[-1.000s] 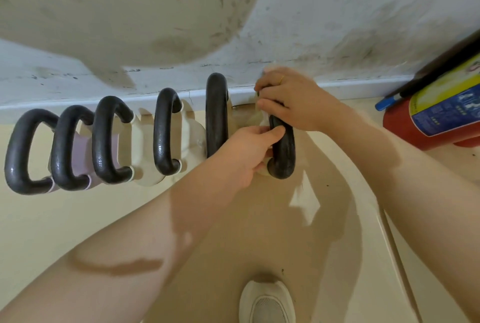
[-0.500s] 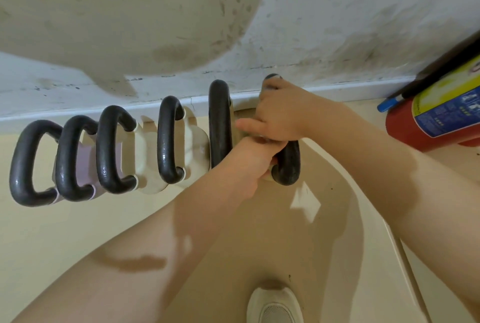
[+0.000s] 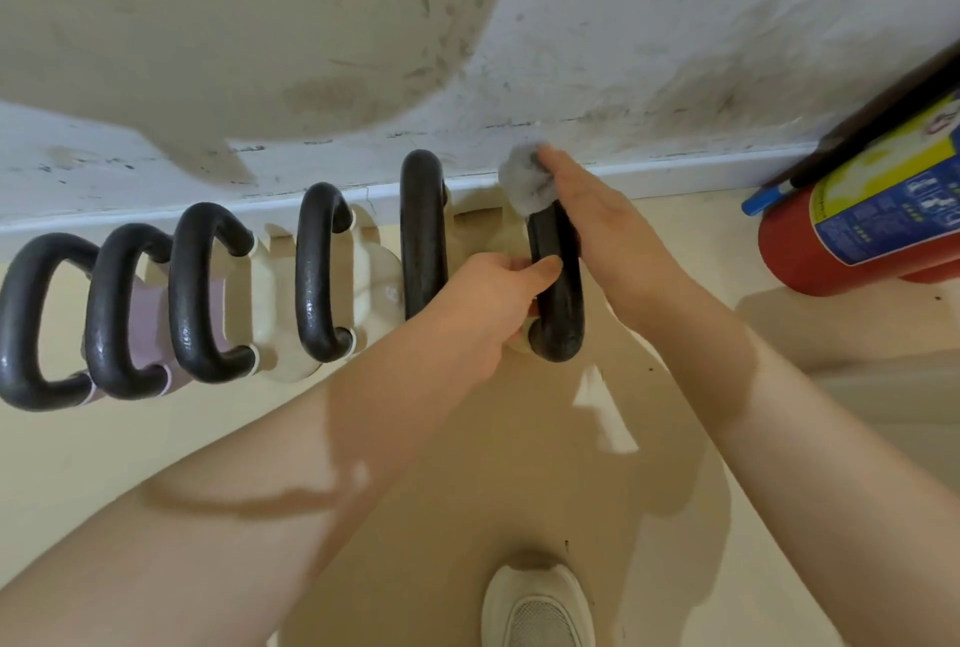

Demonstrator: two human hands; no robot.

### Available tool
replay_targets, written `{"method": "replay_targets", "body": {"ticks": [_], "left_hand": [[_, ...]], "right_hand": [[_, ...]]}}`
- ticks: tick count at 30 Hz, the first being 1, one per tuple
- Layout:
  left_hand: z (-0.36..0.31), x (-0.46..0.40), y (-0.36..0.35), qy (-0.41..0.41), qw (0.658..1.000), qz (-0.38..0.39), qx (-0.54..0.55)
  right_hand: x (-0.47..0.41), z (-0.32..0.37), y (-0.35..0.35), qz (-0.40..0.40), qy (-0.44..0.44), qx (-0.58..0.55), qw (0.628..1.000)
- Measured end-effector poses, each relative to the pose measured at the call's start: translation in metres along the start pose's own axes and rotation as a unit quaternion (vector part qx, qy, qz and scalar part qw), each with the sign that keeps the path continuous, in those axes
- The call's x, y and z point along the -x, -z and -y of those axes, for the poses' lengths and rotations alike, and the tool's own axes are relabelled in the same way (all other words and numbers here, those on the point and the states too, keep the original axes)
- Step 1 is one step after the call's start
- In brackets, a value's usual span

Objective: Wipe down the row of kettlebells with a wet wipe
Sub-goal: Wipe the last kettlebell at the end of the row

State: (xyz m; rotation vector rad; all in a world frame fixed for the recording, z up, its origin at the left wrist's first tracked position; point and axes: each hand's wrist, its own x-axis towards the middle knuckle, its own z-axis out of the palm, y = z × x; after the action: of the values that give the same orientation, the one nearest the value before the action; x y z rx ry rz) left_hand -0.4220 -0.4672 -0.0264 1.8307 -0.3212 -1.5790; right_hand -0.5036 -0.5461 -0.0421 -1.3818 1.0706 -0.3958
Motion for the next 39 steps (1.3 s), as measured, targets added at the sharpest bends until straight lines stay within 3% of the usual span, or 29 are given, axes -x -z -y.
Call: {"method": "replay_targets", "body": {"ticks": [4,9,15,18,20,21,25,29,32,34,37,39], "left_hand": [[0.004,-0.004,0.004,-0.002,1.000,0.010,-0.022],[0.002,-0.004,0.007,0.004,0.999,0.018,-0.035],[0.006,-0.004,0.006,0.020,1.000,0.018,0.000],[0.008,-0.004,0.003,0.030,0.999,0.005,0.019],[0.007,-0.004,0.003,0.033,0.999,-0.003,0.017],[0.006,-0.004,0.003,0.032,0.999,-0.007,0.017],[0.006,-0.004,0.004,0.033,0.999,-0.010,0.006],[0.008,-0.003,0.001,0.031,0.999,-0.021,0.031],[0.009,0.000,-0.004,-0.009,0.999,-0.053,-0.001],[0.005,0.006,-0.006,-0.045,0.995,-0.070,-0.060],[-0.004,0.022,-0.003,-0.100,0.989,-0.085,-0.075],[-0.008,0.034,0.004,-0.128,0.986,-0.093,-0.056]], "right_hand": [[-0.017,0.002,0.003,-0.069,-0.137,-0.201,0.968],[-0.034,0.008,-0.002,-0.038,-0.254,-0.270,0.928],[-0.011,-0.002,0.013,0.049,-0.189,-0.049,0.979],[-0.012,0.009,0.010,0.064,-0.187,-0.114,0.974],[-0.018,0.017,0.003,0.046,-0.180,-0.190,0.964],[-0.019,0.016,0.000,0.030,-0.171,-0.170,0.970],[0.005,0.005,0.001,0.044,-0.123,0.093,0.987],[-0.001,0.000,-0.006,0.009,-0.085,0.138,0.987],[-0.024,0.006,-0.016,-0.017,0.004,0.173,0.985],[-0.034,0.004,-0.017,0.002,0.101,0.308,0.946],[-0.021,-0.010,-0.013,0.025,0.147,0.537,0.830],[0.006,-0.023,-0.016,0.040,0.230,0.609,0.758]]}}
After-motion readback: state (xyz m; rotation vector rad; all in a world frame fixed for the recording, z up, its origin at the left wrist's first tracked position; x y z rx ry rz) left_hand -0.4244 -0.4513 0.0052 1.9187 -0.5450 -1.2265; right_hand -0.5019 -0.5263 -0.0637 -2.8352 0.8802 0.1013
